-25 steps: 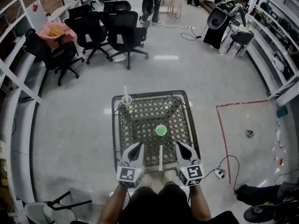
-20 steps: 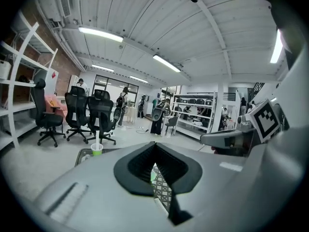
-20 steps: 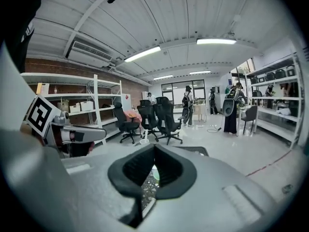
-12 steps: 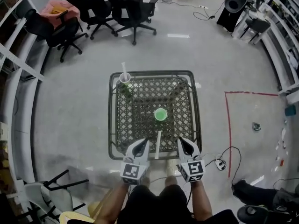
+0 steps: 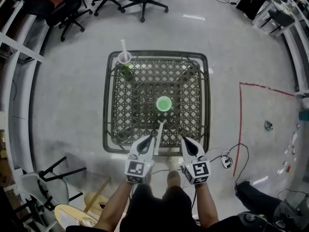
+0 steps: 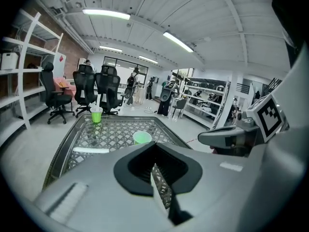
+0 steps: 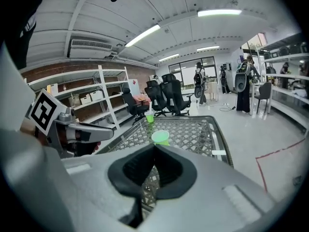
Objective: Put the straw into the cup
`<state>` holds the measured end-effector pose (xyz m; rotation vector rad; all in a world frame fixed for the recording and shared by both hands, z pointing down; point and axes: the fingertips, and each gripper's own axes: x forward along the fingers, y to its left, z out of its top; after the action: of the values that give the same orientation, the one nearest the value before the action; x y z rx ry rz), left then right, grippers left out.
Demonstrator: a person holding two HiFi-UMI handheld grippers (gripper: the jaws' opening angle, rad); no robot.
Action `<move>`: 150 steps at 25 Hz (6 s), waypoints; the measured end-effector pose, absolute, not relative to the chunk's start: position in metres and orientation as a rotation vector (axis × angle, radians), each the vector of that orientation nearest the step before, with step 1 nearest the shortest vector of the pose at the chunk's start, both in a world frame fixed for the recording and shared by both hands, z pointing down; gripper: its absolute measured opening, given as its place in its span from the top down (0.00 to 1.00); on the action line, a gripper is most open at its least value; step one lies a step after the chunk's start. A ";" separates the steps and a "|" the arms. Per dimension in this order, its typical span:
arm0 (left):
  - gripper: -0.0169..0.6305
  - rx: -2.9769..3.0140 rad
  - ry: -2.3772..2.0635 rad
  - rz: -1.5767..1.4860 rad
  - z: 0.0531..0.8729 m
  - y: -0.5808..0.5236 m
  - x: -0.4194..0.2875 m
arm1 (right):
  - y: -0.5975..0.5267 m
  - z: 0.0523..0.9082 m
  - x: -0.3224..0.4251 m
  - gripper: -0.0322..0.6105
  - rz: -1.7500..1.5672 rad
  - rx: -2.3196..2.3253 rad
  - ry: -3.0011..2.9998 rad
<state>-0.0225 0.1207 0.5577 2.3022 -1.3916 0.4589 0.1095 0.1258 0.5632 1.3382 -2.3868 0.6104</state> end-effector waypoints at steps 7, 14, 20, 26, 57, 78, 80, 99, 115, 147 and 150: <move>0.96 2.220 -1.353 0.538 0.606 0.117 -0.010 | 0.114 0.592 0.125 0.95 0.660 1.332 -2.362; 0.84 2.127 -1.260 0.621 0.653 0.111 0.007 | 0.109 0.623 0.145 0.95 0.713 1.324 -2.320; 0.72 2.056 -1.229 0.730 0.692 0.105 0.021 | 0.106 0.643 0.165 0.95 0.736 1.346 -2.300; 0.71 1.947 -1.208 0.846 0.727 0.100 0.023 | 0.102 0.656 0.177 0.95 0.772 1.373 -2.276; 0.89 1.901 -1.300 0.921 0.719 0.073 0.019 | 0.084 0.654 0.188 0.95 0.792 1.402 -2.274; 0.89 2.249 -1.503 0.409 0.545 0.017 0.016 | 0.055 0.595 0.170 0.95 0.709 1.455 -2.352; 0.89 2.278 -1.513 0.368 0.534 0.011 0.017 | 0.049 0.589 0.168 0.95 0.700 1.460 -2.365; 0.89 2.388 -1.570 0.127 0.491 -0.035 0.011 | 0.001 0.562 0.141 0.95 0.649 1.464 -2.430; 0.89 2.422 -1.563 0.026 0.511 -0.071 0.022 | -0.028 0.588 0.136 0.95 0.659 1.478 -2.421; 0.88 2.399 -1.618 0.055 0.577 -0.086 0.022 | -0.023 0.622 0.137 0.95 0.705 1.475 -2.385; 0.88 2.400 -1.617 0.081 0.582 -0.083 0.022 | -0.023 0.622 0.137 0.95 0.706 1.473 -2.384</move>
<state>0.0225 -0.0833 0.5815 2.3996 -1.6170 0.0809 0.1367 -0.0227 0.6220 1.4735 -2.3840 0.7063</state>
